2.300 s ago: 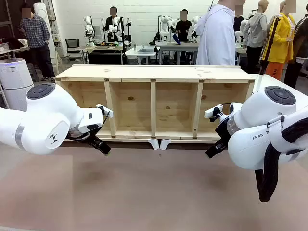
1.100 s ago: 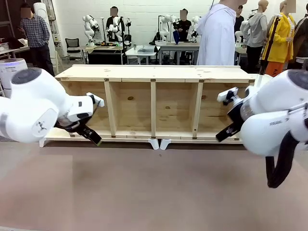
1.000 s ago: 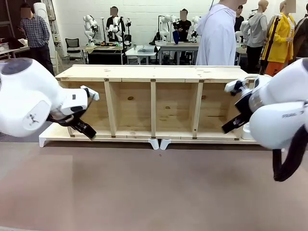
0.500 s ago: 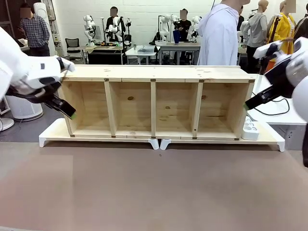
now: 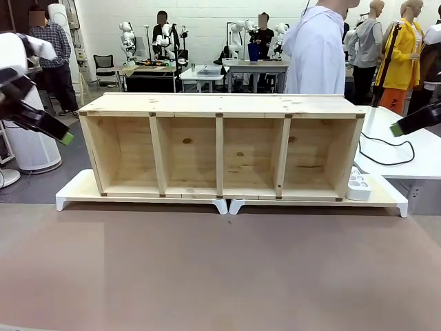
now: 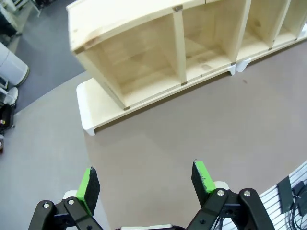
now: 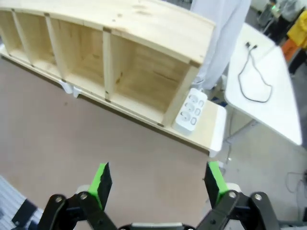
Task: Perform cable management.
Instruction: When the cord part of the Power Cable appears at the lower middle area of the table and stops, grasp the cord part of the Power Cable.
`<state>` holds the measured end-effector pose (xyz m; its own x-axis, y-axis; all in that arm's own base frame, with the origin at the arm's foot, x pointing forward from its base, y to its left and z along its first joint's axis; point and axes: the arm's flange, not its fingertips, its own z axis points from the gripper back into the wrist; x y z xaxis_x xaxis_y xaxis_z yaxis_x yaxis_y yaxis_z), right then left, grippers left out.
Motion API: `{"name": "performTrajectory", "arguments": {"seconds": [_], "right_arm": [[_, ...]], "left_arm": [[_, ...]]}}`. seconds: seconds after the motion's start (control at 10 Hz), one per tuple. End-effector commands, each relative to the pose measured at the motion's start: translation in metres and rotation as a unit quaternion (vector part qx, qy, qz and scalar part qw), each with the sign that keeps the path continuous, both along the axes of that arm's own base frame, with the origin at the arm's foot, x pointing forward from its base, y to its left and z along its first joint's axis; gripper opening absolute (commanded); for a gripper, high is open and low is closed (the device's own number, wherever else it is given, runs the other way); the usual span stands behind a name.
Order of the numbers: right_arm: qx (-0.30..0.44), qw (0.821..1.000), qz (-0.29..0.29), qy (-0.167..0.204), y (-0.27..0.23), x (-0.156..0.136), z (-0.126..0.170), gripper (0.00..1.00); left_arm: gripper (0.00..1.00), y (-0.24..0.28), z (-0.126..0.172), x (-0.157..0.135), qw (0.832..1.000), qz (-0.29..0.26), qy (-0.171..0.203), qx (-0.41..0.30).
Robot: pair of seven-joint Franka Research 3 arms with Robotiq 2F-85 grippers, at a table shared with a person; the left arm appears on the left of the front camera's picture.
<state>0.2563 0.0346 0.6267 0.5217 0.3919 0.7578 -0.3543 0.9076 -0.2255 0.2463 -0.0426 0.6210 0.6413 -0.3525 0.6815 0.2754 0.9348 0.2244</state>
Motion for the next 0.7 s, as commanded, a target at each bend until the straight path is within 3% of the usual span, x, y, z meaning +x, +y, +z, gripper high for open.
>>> {"name": "performTrajectory", "arguments": {"seconds": [0.0,0.3,0.4,0.6], "right_arm": [[0.002,1.000,-0.009,-0.001,-0.020,-0.067,-0.122,1.00],[0.002,1.000,-0.002,0.010,-0.016,-0.069,-0.127,1.00],[0.010,1.000,-0.011,0.008,-0.016,-0.022,0.007,1.00],[0.010,1.000,-0.011,0.008,-0.016,-0.022,0.007,1.00]], "left_arm": [[1.00,0.027,-0.179,-0.107,0.999,0.038,-0.022,-0.016],[1.00,0.030,-0.194,-0.106,0.999,0.031,-0.019,-0.038],[1.00,0.015,0.018,-0.050,0.999,0.031,-0.010,-0.022],[1.00,0.015,0.018,-0.050,0.999,0.031,-0.010,-0.022]]}}
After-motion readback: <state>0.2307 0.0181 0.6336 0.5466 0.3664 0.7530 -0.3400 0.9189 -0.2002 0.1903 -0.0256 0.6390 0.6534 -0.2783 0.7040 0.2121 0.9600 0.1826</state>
